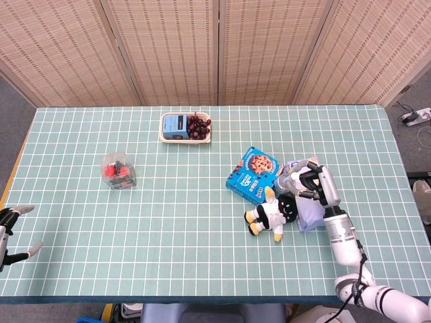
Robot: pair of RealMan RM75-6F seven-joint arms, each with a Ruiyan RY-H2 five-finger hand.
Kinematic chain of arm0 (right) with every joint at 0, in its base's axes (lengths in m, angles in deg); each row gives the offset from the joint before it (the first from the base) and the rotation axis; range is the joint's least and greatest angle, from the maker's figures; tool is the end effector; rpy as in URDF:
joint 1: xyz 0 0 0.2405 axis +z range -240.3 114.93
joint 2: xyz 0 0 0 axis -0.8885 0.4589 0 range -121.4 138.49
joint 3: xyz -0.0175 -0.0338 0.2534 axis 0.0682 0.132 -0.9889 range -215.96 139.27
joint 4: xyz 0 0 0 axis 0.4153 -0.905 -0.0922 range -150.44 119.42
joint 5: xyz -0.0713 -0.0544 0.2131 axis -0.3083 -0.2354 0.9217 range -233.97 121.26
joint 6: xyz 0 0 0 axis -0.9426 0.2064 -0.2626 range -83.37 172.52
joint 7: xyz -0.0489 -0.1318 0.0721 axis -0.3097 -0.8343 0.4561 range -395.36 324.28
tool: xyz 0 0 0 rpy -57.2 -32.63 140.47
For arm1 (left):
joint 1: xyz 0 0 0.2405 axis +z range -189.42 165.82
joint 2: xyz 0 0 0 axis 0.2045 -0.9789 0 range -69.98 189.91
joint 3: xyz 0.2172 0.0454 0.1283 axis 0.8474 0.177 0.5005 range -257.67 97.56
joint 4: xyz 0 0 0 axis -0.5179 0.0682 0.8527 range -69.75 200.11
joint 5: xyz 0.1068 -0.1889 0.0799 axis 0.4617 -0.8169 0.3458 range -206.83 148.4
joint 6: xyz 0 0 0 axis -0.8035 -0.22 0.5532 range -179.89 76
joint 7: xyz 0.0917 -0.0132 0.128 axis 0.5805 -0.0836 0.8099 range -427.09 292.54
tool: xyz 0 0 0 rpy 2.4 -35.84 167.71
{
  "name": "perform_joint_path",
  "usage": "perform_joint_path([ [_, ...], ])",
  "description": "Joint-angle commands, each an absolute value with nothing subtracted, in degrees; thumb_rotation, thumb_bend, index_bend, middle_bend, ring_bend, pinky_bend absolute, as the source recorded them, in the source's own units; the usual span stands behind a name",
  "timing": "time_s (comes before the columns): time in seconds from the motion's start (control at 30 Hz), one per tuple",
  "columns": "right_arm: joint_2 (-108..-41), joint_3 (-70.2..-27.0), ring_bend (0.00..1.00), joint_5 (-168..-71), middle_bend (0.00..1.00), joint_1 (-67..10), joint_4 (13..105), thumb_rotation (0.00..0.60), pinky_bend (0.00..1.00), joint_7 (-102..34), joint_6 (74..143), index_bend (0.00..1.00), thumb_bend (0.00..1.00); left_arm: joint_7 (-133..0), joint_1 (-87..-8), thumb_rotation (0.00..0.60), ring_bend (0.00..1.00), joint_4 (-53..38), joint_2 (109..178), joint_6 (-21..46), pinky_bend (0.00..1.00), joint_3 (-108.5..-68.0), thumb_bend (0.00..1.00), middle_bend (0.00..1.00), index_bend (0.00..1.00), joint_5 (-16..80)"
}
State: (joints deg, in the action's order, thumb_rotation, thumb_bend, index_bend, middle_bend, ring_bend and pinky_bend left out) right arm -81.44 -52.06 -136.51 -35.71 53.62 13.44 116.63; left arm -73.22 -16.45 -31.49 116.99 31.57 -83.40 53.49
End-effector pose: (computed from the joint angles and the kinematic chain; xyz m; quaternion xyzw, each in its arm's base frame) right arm -0.2462 -0.3538 0.0306 0.4074 -0.5784 0.6488 0.2802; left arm -0.3232 0.1968 0.1735 -0.5669 -0.4208 -0.3926 0.5894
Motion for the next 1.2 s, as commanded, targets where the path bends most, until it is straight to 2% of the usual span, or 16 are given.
perform_joint_path([
  [0.03,-81.29,-52.11,1.00,-136.36,1.00,-35.73,53.69,0.600,1.00,13.30,116.33,0.68,0.38,-73.19,-16.48,0.600,0.20,-31.47,117.00,31.52,0.47,-83.42,0.17,0.27,0.28,53.48],
  [0.17,-81.10,-52.13,1.00,-136.20,1.00,-35.74,53.88,0.600,1.00,13.09,115.87,0.67,0.37,-73.15,-16.51,0.600,0.20,-31.45,117.00,31.41,0.47,-83.42,0.17,0.27,0.29,53.38],
  [0.63,-80.30,-51.99,1.00,-136.43,1.00,-36.08,54.27,0.600,1.00,13.19,115.38,0.49,0.28,-73.15,-16.59,0.600,0.20,-31.39,117.01,31.15,0.47,-83.42,0.17,0.27,0.29,53.26],
  [1.03,-79.86,-51.96,1.00,-136.58,1.00,-36.64,54.27,0.600,1.00,13.84,115.72,0.44,0.22,-72.99,-16.65,0.600,0.20,-31.32,117.07,31.03,0.47,-83.44,0.17,0.27,0.29,53.16],
  [1.2,-78.86,-51.71,1.00,-138.54,1.00,-37.59,55.28,0.600,1.00,13.47,118.92,0.42,0.19,-72.99,-16.64,0.600,0.20,-31.31,117.05,31.04,0.47,-83.44,0.17,0.27,0.29,53.15],
])
